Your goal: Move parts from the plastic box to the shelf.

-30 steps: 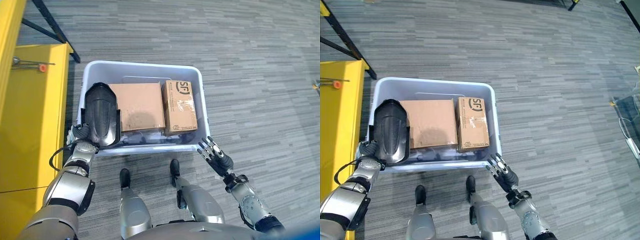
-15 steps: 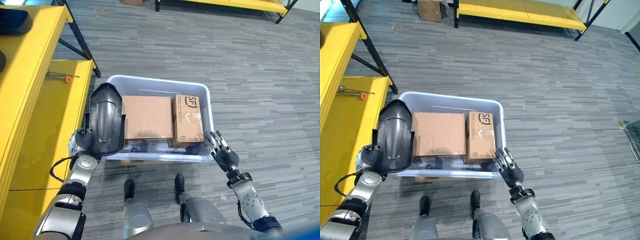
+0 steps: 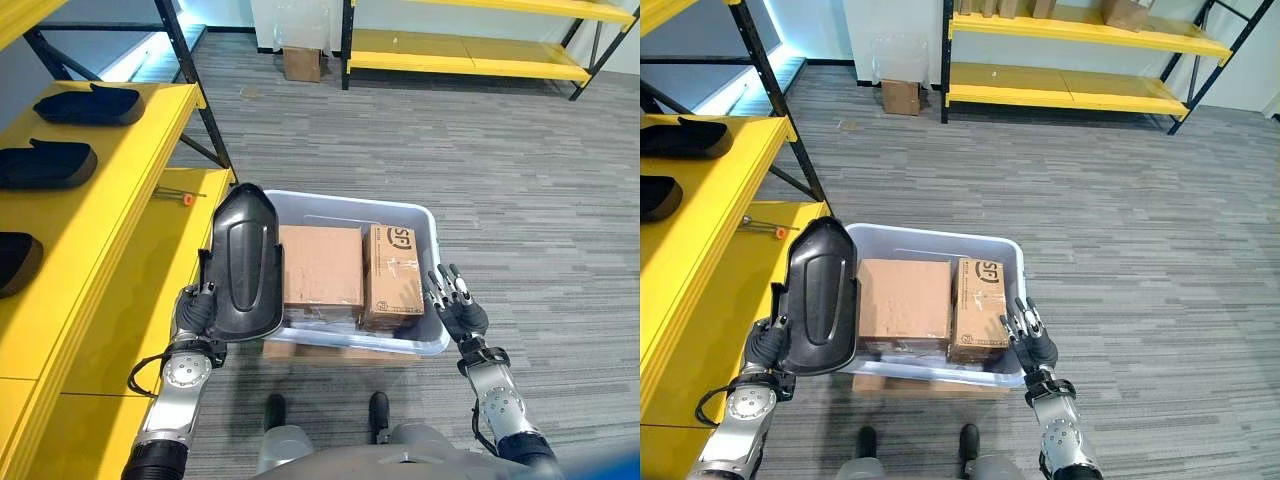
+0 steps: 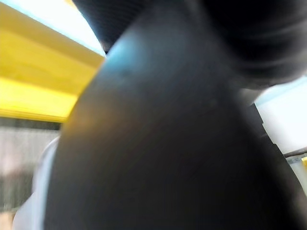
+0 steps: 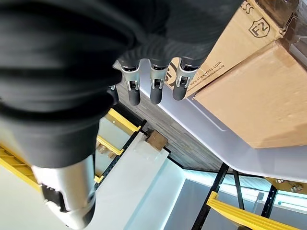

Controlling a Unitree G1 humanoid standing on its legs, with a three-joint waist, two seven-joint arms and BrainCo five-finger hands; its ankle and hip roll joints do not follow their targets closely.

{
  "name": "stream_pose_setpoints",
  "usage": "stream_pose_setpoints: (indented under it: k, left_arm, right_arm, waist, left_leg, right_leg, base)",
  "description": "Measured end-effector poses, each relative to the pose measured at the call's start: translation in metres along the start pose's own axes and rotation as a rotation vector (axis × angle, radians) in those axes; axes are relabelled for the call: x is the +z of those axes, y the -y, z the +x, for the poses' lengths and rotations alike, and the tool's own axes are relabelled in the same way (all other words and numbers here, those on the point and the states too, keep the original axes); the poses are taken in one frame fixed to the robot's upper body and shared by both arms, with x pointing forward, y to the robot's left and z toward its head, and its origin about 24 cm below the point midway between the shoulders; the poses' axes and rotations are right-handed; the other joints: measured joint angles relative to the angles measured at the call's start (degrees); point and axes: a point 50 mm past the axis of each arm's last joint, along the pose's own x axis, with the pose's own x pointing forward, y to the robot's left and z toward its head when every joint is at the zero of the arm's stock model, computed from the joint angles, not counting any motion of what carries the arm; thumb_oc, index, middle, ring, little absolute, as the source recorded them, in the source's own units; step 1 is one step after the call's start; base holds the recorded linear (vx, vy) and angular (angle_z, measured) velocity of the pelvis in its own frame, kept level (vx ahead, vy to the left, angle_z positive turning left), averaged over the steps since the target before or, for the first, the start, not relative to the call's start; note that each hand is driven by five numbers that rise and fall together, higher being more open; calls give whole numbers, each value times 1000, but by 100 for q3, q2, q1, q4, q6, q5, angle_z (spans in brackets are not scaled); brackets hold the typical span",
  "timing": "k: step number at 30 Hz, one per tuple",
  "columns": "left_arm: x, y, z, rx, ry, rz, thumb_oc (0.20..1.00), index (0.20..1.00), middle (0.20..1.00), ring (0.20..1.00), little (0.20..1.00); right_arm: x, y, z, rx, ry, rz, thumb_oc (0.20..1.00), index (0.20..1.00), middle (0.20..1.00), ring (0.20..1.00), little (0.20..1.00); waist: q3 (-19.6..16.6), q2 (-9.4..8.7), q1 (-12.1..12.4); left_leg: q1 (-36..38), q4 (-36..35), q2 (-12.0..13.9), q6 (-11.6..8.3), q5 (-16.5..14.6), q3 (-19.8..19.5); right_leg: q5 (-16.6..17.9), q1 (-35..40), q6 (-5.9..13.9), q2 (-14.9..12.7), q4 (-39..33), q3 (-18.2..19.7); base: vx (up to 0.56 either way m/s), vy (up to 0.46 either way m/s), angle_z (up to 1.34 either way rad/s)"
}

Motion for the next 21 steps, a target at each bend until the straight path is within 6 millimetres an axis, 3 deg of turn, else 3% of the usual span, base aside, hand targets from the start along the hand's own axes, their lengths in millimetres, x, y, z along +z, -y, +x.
stream_pose_setpoints:
  k: [2, 5, 6, 7, 8, 9, 10, 11, 12, 13, 14, 15, 16, 17, 18, 19, 20, 21]
  left_arm:
    - [-9, 0, -8, 0, -32, -4, 200, 200, 200, 200, 200]
    - [-22, -6, -20, 22, -73, -15, 200, 200, 200, 200, 200]
    - [-22, -10, -24, 47, -76, -31, 200, 200, 200, 200, 200]
    - [-22, -11, -23, 49, -75, -32, 200, 200, 200, 200, 200]
    - [-21, -10, -24, 46, -72, -35, 200, 200, 200, 200, 200]
    - [-4, -7, -22, 38, -9, -58, 200, 200, 200, 200, 200]
    - [5, -4, -24, 27, 28, -69, 200, 200, 200, 200, 200]
    - [16, 1, -18, 1, 73, -65, 200, 200, 200, 200, 200]
    - [26, -1, -11, -3, 109, -50, 200, 200, 200, 200, 200]
    - [28, -4, -6, 0, 112, -31, 200, 200, 200, 200, 200]
    - [26, -6, -4, 6, 100, -28, 200, 200, 200, 200, 200]
    - [22, -7, -4, 13, 82, -34, 200, 200, 200, 200, 200]
    - [14, -10, -6, 32, 47, -43, 200, 200, 200, 200, 200]
    - [10, -7, -9, 37, 31, -64, 200, 200, 200, 200, 200]
    - [12, -4, -8, 40, 29, -89, 200, 200, 200, 200, 200]
    - [17, 1, -6, 31, 41, -101, 200, 200, 200, 200, 200]
    - [26, 12, -4, -9, 73, -113, 200, 200, 200, 200, 200]
    - [48, 18, 3, -43, 156, -104, 200, 200, 200, 200, 200]
  right_arm:
    - [-2, 2, 1, -10, -24, -21, 1000, 1000, 1000, 1000, 1000]
    - [-9, -10, 6, 51, -97, -84, 1000, 1000, 1000, 1000, 1000]
    - [-18, -19, 10, 95, -144, -103, 1000, 1000, 1000, 1000, 1000]
    - [-23, -22, 11, 103, -157, -96, 1000, 1000, 1000, 1000, 1000]
    - [-28, -27, 12, 121, -170, -95, 1000, 1000, 1000, 1000, 1000]
    - [-26, -34, 17, 150, -172, -119, 1000, 1000, 1000, 1000, 1000]
    - [-22, -37, 22, 166, -179, -144, 1000, 1000, 1000, 1000, 1000]
    - [-23, -39, 24, 162, -169, -131, 1000, 1000, 1000, 1000, 1000]
    - [-28, -40, 23, 156, -180, -115, 1000, 1000, 1000, 1000, 1000]
    - [-32, -40, 21, 146, -181, -91, 1000, 1000, 1000, 1000, 1000]
    - [-34, -35, 16, 122, -169, -62, 1000, 1000, 1000, 1000, 1000]
    - [-32, -30, 13, 97, -135, -27, 1000, 1000, 1000, 1000, 1000]
    - [-26, -25, 9, 64, -63, 21, 1000, 1000, 1000, 1000, 1000]
    - [-9, -11, -1, 28, 0, -14, 1000, 1000, 1000, 1000, 1000]
    - [-3, -5, -4, 10, 10, -44, 1000, 1000, 1000, 1000, 1000]
    - [7, 1, -8, -8, 37, -98, 1000, 1000, 1000, 1000, 1000]
    - [15, 8, -13, -27, 55, -136, 1000, 1000, 1000, 1000, 1000]
    - [7, 5, -9, -19, 22, -150, 1000, 1000, 1000, 1000, 1000]
  waist:
    - [-5, -20, 156]
    - [47, -121, 440]
    - [112, -253, 560]
    - [114, -315, 598]
    - [178, -362, 749]
    - [345, -458, 854]
    - [609, -367, 1085]
    - [871, -540, 1170]
    - [1138, -820, 1193]
    - [1298, -1002, 1210]
    - [1312, -1065, 1145]
    - [1322, -1053, 976]
    - [1291, -952, 642]
    - [1070, -644, 396]
    - [988, -481, 327]
    - [884, -326, -26]
    - [788, -154, -117]
    - [731, -249, 35]
  left_leg:
    - [53, 83, 21, 186, -87, 3]
    - [17, 291, 85, 525, -292, 23]
    - [44, 341, 76, 610, -450, 21]
    - [45, 272, 125, 563, -574, 16]
    - [-15, 305, 137, 713, -670, 6]
    - [-173, 461, 139, 869, -173, -139]
    - [-218, 495, 182, 832, -96, -97]
    - [-342, 522, 183, 1056, -634, 96]
    - [-356, 817, 78, 222, -497, 361]
    - [-337, 1265, -44, -337, -459, 586]
    - [-271, 1681, -78, -598, -546, 754]
    - [-168, 2137, -9, -709, -645, 1014]
    - [188, 2406, 67, -745, -705, 1282]
    - [907, 2078, 201, -826, -759, 1324]
    - [1192, 1982, 271, -918, -824, 1410]
    - [1317, 1597, 411, -873, -803, 1501]
    - [1336, 1060, 357, -1017, -935, 1382]
    - [1283, 664, 60, -1300, -973, 1300]
  right_leg:
    - [-214, -96, -26, 16, 381, -23]
    - [-616, -343, -135, 74, 1149, -34]
    - [-812, -447, -217, 84, 1436, -7]
    - [-885, -448, -284, 91, 1458, -108]
    - [-915, -471, -314, 148, 1574, -238]
    - [-1025, -639, -450, 146, 1767, -167]
    - [-1079, -649, -498, 190, 1942, -213]
    - [-1109, -632, -523, 50, 1958, -449]
    - [-965, -538, -622, -340, 1818, -761]
    - [-801, -354, -630, -544, 1556, -910]
    - [-651, -161, -599, -642, 1248, -1084]
    - [-526, 133, -504, -692, 938, -1280]
    - [-421, 568, -407, -752, 613, -1598]
    - [-526, 546, -317, -767, 692, -1739]
    - [-444, 504, -201, -804, 704, -1865]
    - [-406, 447, -78, -903, 817, -2116]
    - [-393, 236, 6, -988, 1025, -2030]
    - [-273, -207, 83, -1253, 1353, -1551]
  base:
    - [-12, -120, -1]
    - [-80, -184, 1]
    - [-169, -132, 18]
    - [-168, -131, 44]
    - [-212, -120, 59]
    - [-111, -67, 36]
    - [-215, -88, 58]
    - [-195, -38, 92]
    - [-161, 52, 131]
    - [-49, 144, 103]
    - [18, 131, 93]
    - [14, 165, 135]
    - [27, 326, 159]
    - [16, 330, 127]
    - [-40, 402, 128]
    - [-53, 249, 130]
    - [-17, 447, 171]
    - [41, 278, 87]
